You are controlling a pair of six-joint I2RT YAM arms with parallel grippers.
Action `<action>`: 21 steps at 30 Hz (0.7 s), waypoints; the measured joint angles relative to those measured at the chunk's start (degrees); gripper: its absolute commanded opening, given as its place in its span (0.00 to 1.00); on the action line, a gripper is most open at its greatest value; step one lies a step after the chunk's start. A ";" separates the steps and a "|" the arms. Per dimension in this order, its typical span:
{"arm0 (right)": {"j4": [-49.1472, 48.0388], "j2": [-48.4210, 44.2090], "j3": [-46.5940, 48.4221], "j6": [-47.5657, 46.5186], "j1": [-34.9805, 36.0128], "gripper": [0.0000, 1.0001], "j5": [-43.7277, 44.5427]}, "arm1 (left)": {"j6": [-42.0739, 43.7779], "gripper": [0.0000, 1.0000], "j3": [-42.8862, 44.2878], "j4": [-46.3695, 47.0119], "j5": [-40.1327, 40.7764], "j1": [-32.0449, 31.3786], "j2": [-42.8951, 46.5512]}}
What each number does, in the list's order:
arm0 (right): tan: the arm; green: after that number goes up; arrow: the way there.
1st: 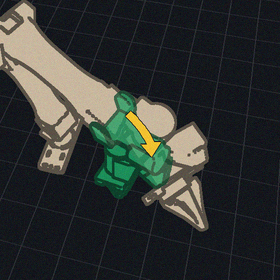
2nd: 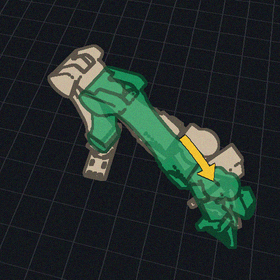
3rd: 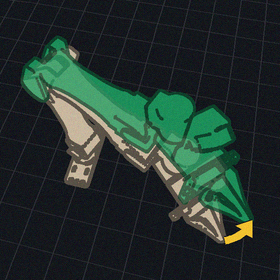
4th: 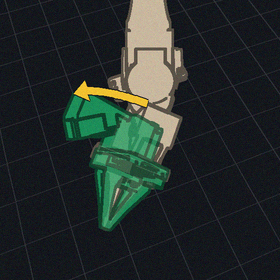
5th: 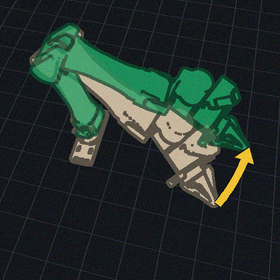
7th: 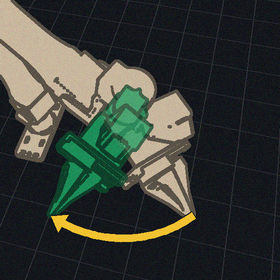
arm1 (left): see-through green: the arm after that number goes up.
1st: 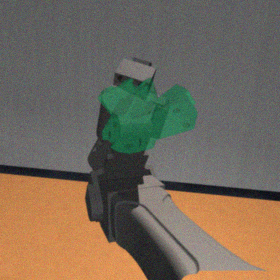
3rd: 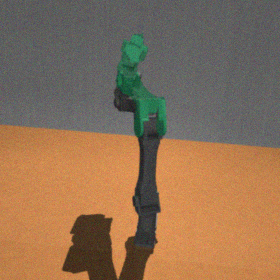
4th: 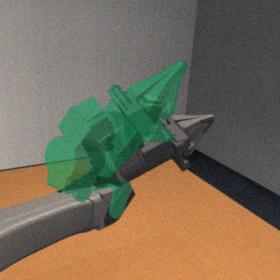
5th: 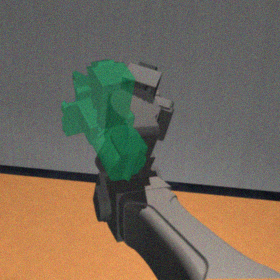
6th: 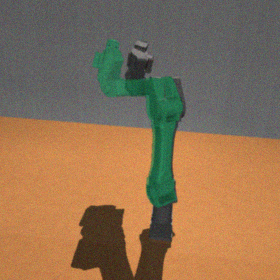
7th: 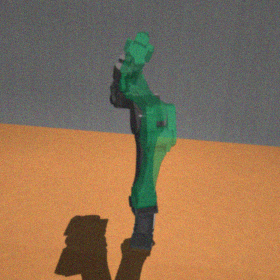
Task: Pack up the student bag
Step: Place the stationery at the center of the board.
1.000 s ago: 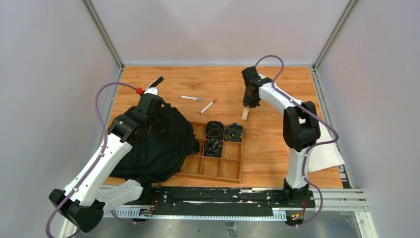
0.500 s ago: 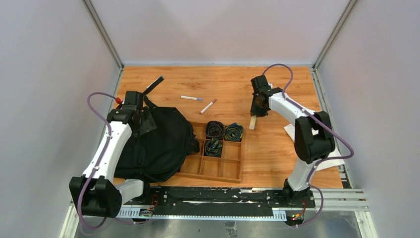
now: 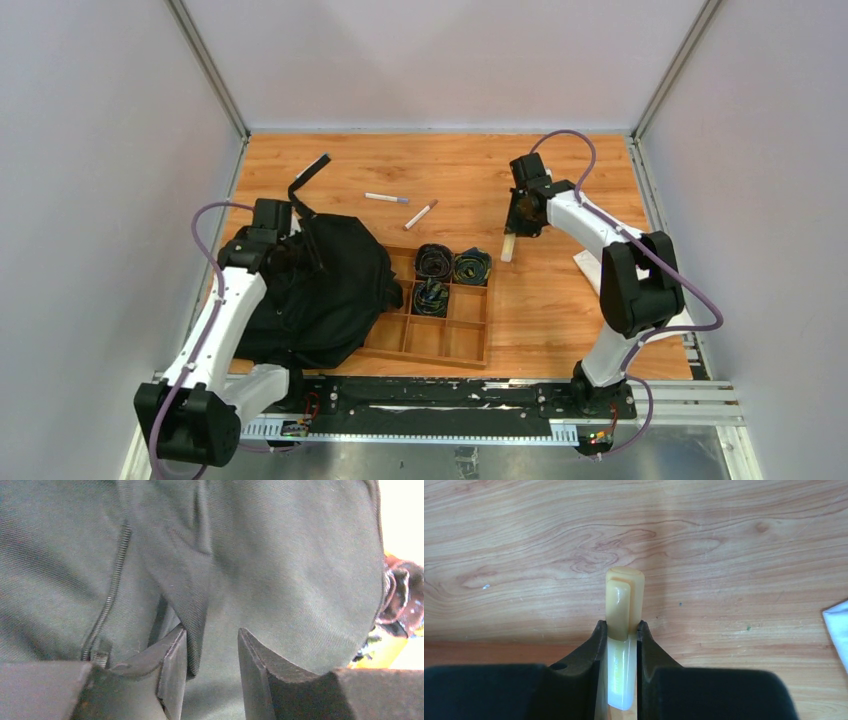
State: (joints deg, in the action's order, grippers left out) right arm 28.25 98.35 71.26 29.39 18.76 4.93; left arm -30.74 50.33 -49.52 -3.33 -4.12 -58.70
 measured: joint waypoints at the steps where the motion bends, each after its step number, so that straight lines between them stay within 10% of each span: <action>1: -0.11 0.00 -0.02 0.00 0.00 0.00 -0.26 | 0.24 0.46 -0.04 0.28 -0.17 -0.94 0.09; 21: -1.20 -0.02 -2.64 -0.70 -0.04 0.00 -1.38 | 5.75 0.82 10.99 -4.11 9.44 -13.27 -1.97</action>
State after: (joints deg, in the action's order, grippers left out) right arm 27.05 98.32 68.62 28.69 18.72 3.55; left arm -24.99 61.32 -53.63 6.11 -17.39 -60.66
